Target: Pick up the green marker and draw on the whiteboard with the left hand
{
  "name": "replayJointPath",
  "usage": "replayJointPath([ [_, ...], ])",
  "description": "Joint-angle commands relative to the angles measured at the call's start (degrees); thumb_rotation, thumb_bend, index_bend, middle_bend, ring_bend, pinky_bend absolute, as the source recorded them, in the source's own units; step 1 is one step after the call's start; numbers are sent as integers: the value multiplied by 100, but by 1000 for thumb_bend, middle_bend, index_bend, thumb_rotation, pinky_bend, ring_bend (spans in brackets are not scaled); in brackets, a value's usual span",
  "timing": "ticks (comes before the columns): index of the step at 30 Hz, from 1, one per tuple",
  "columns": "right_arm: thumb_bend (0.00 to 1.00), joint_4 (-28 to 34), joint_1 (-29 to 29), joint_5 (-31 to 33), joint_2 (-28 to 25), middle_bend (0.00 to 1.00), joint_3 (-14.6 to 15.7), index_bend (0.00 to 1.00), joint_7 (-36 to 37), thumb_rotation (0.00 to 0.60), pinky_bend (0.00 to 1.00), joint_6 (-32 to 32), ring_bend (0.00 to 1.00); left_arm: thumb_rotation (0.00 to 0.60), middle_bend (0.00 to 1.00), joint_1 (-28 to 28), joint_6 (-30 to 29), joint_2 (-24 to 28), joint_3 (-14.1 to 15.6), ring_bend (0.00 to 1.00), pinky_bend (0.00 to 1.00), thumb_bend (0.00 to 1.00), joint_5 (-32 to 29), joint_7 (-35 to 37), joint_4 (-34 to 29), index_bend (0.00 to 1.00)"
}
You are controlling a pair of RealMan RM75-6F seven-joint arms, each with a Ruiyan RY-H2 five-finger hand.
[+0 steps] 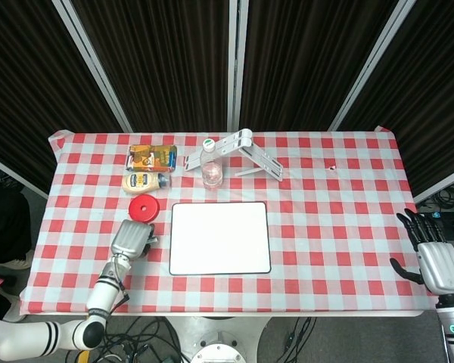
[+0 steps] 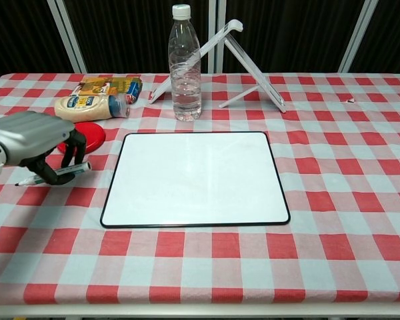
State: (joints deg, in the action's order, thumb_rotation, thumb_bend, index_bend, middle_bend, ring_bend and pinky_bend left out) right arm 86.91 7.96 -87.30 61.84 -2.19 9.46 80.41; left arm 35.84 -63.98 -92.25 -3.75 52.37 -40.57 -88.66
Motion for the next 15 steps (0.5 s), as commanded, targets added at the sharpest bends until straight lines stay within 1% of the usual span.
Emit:
replayJointPath([
  [1,191,0,-7,7,10,0,9,0,6,600,0,-12,0,600,590,-163,287,477,-430,825,985,433,689,1807,-269,555],
  [3,191,-6,-7,17,21,0,13,0,7,600,0,-31,0,600,586,-188,299,490,-606,817,979,436,1140,2681,-197,554],
  [5,191,0,3,20,17,0,9,0,-12,600,0,-45,0,600,584,-173,302,427,-747,812,975,438,1492,3429,-81,554],
  [6,191,12,11,19,9,0,1,0,-31,600,0,-48,0,600,584,-138,326,358,-822,809,973,440,1712,3918,23,554],
  [9,191,51,33,10,-23,0,-20,0,-80,600,0,-52,0,600,584,42,481,159,-950,805,966,438,2083,4786,382,554],
  [12,191,102,55,11,-63,0,-36,0,-115,600,0,-70,0,600,576,267,736,-28,-925,786,947,437,2318,5171,734,550],
  [15,191,137,57,2,-78,0,-28,0,-127,600,0,-79,0,600,568,430,784,-328,-947,770,933,444,2451,5417,1092,547],
])
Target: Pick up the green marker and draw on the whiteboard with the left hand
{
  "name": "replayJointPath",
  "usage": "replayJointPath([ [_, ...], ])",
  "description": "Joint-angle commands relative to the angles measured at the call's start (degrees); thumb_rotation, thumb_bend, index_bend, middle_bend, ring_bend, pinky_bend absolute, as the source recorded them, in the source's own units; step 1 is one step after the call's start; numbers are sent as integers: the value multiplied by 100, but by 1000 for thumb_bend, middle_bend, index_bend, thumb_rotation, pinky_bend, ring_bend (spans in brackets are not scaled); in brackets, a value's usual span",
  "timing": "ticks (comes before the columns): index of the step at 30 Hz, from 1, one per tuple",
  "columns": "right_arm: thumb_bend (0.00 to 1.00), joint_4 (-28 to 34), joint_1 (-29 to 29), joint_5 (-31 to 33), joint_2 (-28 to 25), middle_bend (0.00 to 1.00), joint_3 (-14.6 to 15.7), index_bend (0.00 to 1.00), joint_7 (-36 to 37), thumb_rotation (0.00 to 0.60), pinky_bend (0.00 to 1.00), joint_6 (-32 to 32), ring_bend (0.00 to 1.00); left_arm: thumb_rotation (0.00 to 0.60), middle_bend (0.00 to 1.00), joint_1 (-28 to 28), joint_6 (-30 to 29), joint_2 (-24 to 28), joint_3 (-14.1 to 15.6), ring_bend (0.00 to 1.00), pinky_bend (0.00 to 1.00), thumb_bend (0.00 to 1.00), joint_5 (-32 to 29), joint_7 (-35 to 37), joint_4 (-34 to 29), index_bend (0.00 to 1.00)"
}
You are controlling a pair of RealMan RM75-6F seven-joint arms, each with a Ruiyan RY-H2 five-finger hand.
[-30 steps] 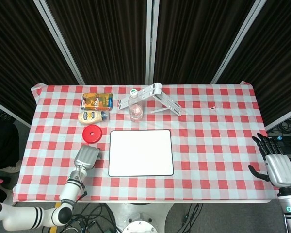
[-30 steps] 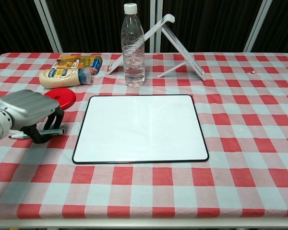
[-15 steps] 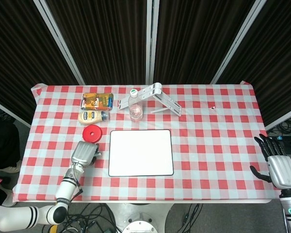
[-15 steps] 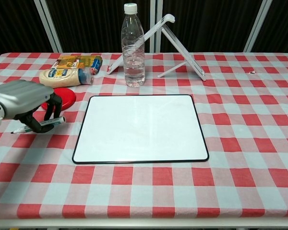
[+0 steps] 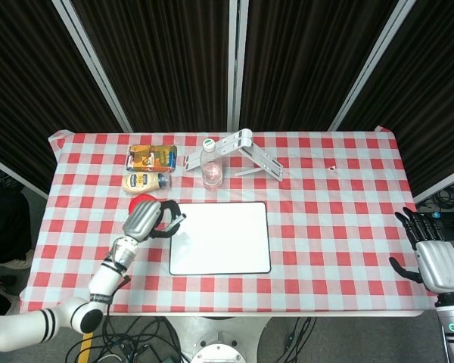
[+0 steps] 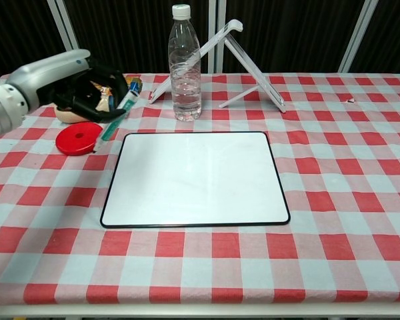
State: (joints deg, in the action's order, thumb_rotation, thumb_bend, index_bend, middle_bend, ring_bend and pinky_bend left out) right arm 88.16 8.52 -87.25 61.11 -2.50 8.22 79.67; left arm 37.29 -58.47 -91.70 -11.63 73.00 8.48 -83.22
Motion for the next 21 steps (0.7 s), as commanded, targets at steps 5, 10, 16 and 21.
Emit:
replayJointPath([
  [5,191,25,0,11,-1,0,-3,0,5,600,0,-6,0,600,569,530,390,-720,-155,764,930,445,526,813,909,547],
  [10,191,33,12,-60,8,0,20,0,28,600,0,0,0,600,569,761,441,-1050,-87,756,923,444,631,425,1366,545],
  [16,191,23,1,-85,-2,0,41,0,54,600,0,11,0,600,569,886,572,-1378,-154,751,915,442,426,408,1717,544],
  [21,191,-2,4,-95,-5,0,52,0,86,600,0,-1,0,600,569,917,711,-1489,-195,743,914,443,207,349,1823,543],
])
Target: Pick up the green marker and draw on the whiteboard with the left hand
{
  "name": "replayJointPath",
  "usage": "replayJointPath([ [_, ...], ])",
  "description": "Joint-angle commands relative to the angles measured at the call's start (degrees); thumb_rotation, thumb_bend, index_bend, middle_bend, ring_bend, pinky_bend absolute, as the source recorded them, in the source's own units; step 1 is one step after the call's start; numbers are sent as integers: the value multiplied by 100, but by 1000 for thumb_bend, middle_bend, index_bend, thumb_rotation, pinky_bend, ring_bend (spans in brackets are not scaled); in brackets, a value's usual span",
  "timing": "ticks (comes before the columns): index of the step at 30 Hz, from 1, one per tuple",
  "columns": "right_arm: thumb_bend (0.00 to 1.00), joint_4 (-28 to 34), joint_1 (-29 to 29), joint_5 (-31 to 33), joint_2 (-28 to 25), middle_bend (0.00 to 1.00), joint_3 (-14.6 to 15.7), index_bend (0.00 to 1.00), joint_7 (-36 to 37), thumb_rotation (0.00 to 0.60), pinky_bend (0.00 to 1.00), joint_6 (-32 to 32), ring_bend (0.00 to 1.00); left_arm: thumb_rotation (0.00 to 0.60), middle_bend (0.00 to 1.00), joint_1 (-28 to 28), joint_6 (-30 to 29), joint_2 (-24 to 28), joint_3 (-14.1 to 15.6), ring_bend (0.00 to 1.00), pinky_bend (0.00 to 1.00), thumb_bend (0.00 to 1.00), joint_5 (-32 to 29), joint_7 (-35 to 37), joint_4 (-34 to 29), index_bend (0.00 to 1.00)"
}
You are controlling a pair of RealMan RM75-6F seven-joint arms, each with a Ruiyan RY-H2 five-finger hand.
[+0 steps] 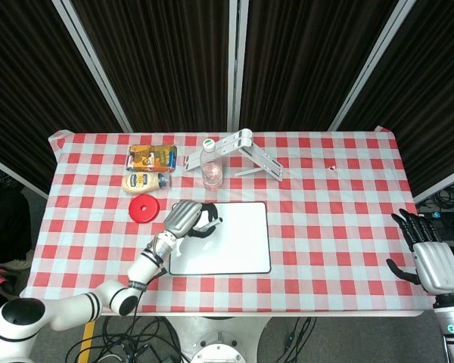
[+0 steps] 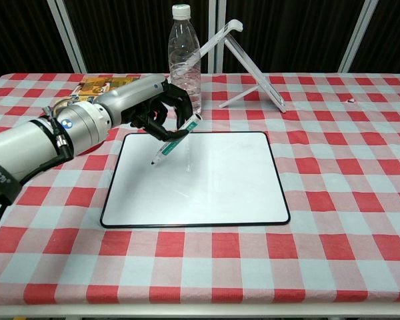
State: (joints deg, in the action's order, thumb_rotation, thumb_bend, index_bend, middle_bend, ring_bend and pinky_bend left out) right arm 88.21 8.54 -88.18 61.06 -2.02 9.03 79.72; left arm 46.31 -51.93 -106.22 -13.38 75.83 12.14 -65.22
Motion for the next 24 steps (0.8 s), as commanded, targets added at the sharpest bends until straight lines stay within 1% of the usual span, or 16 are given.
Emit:
replayJointPath([
  [1,191,-14,4,-3,2,0,5,0,10,600,0,-10,0,600,568,10,67,-35,-17,743,913,443,-96,-19,8,543],
  [7,191,-45,38,-13,24,0,5,0,36,600,0,-56,0,600,572,-82,-12,97,116,743,913,443,-74,-218,-246,543],
  [13,191,-59,60,-20,38,0,6,0,44,600,0,-78,0,600,573,-106,110,177,221,742,914,443,-137,-364,-230,542],
  [19,191,-75,44,16,32,0,13,0,43,600,0,-84,0,600,574,-65,151,43,216,742,913,444,-149,-326,-21,542],
  [24,191,-105,17,63,13,0,15,0,78,600,0,-79,0,600,574,100,241,-194,134,741,913,444,-126,-268,142,542],
])
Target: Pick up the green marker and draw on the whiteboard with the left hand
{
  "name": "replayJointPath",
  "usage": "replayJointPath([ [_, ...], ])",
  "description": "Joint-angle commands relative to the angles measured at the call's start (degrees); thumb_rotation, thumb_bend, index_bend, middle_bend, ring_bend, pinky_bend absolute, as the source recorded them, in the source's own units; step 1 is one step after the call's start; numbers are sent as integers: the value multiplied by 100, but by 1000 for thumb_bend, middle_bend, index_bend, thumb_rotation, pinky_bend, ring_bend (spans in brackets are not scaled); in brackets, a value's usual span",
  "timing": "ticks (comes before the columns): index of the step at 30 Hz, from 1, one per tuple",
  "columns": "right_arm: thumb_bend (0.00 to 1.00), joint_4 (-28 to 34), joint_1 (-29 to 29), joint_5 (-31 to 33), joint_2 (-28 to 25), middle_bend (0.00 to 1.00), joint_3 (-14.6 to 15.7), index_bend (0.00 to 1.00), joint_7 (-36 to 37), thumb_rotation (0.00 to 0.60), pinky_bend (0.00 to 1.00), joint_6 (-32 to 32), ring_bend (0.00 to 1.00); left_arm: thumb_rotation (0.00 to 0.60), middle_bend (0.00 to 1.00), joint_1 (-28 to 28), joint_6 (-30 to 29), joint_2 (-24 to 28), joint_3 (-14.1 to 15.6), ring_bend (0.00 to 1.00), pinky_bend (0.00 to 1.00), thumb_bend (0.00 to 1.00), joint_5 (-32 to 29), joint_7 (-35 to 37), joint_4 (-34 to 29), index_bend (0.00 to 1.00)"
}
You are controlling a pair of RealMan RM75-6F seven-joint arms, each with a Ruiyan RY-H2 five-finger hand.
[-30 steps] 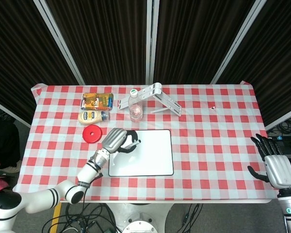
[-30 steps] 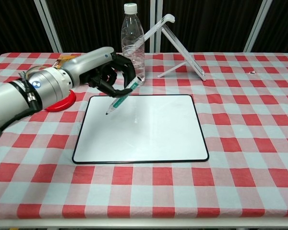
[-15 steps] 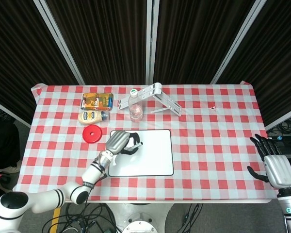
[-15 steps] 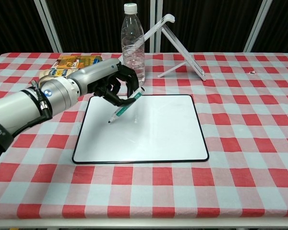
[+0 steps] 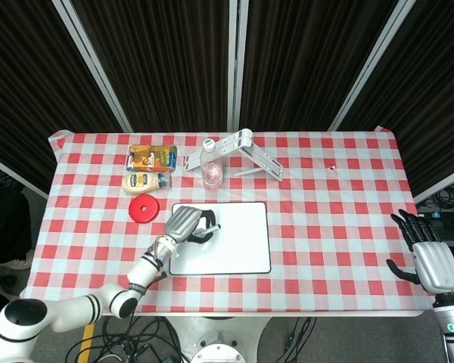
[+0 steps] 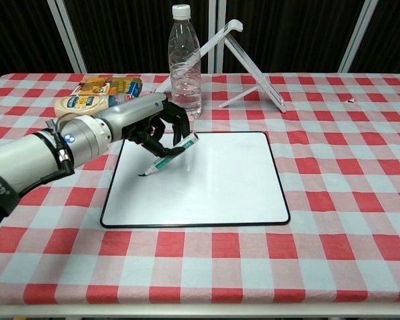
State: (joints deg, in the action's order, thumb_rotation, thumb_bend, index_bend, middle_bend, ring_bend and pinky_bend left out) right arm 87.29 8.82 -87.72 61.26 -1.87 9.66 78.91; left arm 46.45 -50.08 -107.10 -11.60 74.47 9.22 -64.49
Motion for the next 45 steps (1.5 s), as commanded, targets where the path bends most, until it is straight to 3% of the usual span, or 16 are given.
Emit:
replayJointPath([
  [1,191,-22,-19,29,-9,0,-1,0,27,600,0,5,0,600,574,127,83,-158,-59,742,913,444,13,24,102,542],
  [8,191,-110,-70,106,-29,0,-1,0,122,600,0,11,0,600,574,470,233,-483,-261,735,913,444,28,16,221,542],
  [14,191,-169,-96,91,-46,0,-7,0,208,600,0,60,0,600,574,533,122,-358,-387,733,913,444,28,-79,30,537],
  [20,190,-221,-72,72,-10,0,-2,0,254,600,0,16,0,600,574,436,132,-166,-354,733,913,444,-137,-237,-2,537],
  [31,191,-161,-25,86,-5,0,-20,0,159,600,0,-52,0,600,574,429,255,-259,-234,726,913,444,-247,-333,363,537],
  [45,191,-177,-16,26,7,0,2,0,200,600,0,-45,0,600,573,-40,130,19,113,717,916,444,-645,-871,-865,527],
])
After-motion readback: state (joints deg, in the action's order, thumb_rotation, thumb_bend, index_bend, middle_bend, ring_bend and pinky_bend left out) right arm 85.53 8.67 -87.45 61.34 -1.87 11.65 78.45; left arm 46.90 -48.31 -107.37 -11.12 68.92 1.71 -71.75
